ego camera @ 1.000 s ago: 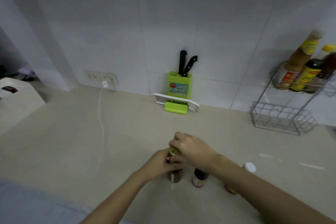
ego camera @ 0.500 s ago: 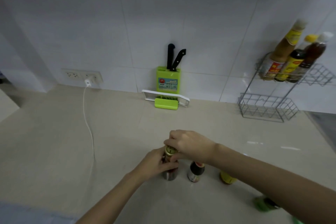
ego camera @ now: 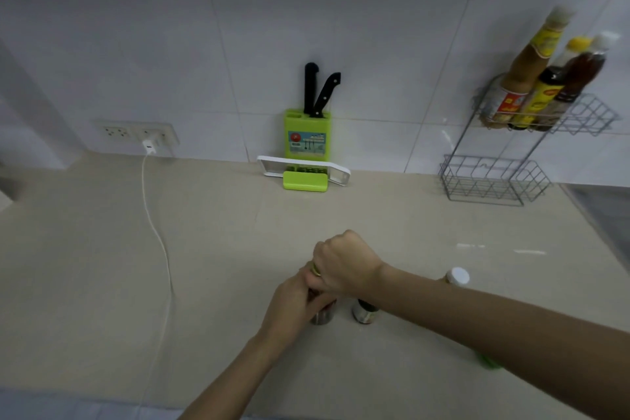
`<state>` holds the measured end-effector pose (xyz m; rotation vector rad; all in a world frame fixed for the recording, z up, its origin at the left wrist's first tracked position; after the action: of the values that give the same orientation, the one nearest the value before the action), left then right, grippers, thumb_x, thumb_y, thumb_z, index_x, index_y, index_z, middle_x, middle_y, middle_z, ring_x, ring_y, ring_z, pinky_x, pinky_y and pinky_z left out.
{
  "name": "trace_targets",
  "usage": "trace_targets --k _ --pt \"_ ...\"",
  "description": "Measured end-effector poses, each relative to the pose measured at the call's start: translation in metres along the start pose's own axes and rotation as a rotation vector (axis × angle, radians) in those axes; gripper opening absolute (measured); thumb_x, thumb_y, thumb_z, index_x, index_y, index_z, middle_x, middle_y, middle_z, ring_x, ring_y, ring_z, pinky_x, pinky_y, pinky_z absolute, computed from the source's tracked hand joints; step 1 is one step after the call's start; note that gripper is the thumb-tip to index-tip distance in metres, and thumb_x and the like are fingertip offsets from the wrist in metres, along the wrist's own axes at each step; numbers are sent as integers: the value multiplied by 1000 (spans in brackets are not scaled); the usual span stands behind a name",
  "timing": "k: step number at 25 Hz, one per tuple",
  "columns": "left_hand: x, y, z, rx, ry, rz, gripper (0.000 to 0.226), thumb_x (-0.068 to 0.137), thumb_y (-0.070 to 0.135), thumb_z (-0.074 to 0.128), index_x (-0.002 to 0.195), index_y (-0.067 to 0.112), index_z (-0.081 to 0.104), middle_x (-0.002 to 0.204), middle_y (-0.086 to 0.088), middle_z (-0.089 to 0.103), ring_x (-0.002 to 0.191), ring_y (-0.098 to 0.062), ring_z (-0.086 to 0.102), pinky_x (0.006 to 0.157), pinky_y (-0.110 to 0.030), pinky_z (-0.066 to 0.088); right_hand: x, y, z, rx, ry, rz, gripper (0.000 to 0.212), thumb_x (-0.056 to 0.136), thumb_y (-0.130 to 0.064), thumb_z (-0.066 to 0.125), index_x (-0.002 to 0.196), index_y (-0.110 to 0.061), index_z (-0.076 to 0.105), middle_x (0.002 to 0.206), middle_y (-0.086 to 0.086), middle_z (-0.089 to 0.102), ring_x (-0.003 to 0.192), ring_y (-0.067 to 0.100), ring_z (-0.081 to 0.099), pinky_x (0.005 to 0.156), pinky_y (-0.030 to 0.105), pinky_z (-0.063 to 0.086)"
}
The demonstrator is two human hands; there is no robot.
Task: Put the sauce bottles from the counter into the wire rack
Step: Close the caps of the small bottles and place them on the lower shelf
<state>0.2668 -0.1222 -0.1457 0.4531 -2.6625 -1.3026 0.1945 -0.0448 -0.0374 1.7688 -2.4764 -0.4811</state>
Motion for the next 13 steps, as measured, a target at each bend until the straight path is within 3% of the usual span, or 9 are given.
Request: trace_targets --k 3,5,10,13 --pt "-5 2 5 9 38 11 21 76 50 64 65 47 46 51 28 59 59 20 58 46 -3 38 7 -11 7 63 -36 152 46 100 -39 28 68 -13 49 85 11 68 69 25 58 47 27 17" --pt "-6 4 7 11 79 5 18 74 56 59 66 45 47 51 24 58 61 17 59 46 -4 38 6 -9 7 82 -42 166 45 100 -40 29 70 -13 48 89 11 69 76 27 62 48 28 20" --pt "-2 9 4 -6 77 104 20 79 53 65 90 41 55 71 27 65 73 10 63 54 -4 41 -8 11 2 21 61 -127 50 97 -52 31 99 -5 50 96 18 66 79 35 63 59 37 33" --pt "-5 10 4 -22 110 62 17 78 56 63 81 51 47 79 36 64 71 9 63 51 -6 42 -7 6 -1 -53 26 -144 45 96 -48 36 87 -8 55 78 10 70 64 29 66 53 31 32"
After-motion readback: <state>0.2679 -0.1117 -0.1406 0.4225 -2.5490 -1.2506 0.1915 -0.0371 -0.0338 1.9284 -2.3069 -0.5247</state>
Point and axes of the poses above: each hand's wrist, its own x-axis towards the middle knuckle, its own z-axis out of the palm, y = z × x, the point moved 3 cm from there along x, towards the middle knuckle
